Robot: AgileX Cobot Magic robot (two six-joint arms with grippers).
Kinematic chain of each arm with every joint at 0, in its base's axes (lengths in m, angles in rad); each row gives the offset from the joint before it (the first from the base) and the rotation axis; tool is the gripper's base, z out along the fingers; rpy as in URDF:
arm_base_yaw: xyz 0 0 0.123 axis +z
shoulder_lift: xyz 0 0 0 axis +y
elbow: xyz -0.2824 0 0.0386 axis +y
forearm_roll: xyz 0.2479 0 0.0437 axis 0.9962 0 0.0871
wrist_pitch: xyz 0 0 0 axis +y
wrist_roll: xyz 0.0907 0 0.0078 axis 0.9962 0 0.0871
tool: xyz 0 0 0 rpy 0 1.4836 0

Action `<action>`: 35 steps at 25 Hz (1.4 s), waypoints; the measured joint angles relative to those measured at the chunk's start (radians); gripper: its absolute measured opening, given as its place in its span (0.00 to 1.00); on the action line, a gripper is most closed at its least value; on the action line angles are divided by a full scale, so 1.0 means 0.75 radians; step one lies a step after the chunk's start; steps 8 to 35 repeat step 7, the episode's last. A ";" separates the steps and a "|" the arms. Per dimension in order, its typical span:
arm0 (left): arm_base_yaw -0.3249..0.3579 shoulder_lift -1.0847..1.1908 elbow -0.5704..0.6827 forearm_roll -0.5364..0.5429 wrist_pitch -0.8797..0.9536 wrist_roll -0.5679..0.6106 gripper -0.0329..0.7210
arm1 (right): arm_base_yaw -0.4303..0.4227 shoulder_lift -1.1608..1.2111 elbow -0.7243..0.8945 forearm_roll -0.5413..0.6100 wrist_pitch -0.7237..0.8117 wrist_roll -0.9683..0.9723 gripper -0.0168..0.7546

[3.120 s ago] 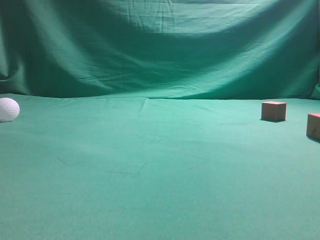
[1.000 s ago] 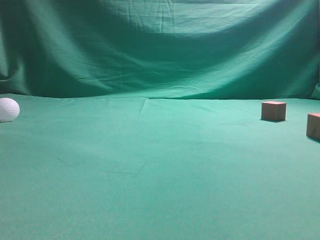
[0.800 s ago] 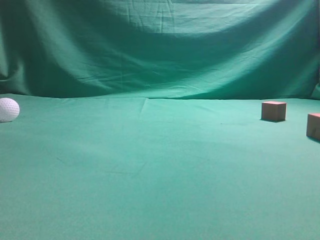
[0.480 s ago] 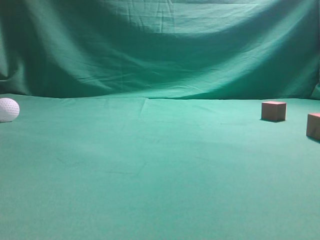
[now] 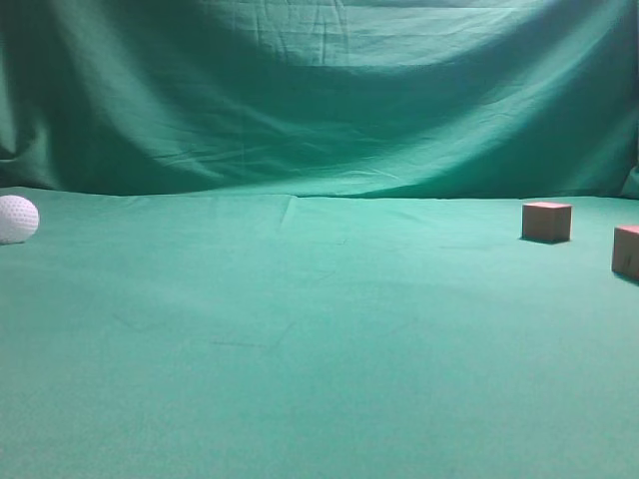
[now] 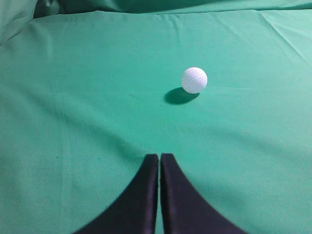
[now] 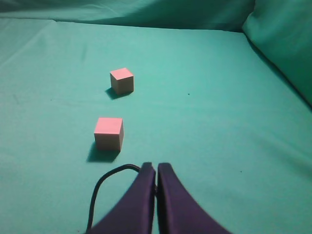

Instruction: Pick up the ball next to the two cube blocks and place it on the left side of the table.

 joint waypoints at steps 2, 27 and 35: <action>0.000 0.000 0.000 0.000 0.000 0.000 0.04 | 0.000 0.000 0.000 0.000 0.000 0.000 0.02; 0.000 0.000 0.000 0.000 0.000 0.000 0.04 | 0.000 0.000 0.000 0.000 0.000 0.000 0.02; 0.000 0.000 0.000 0.000 0.000 0.000 0.04 | 0.000 0.000 0.000 0.000 0.000 0.000 0.02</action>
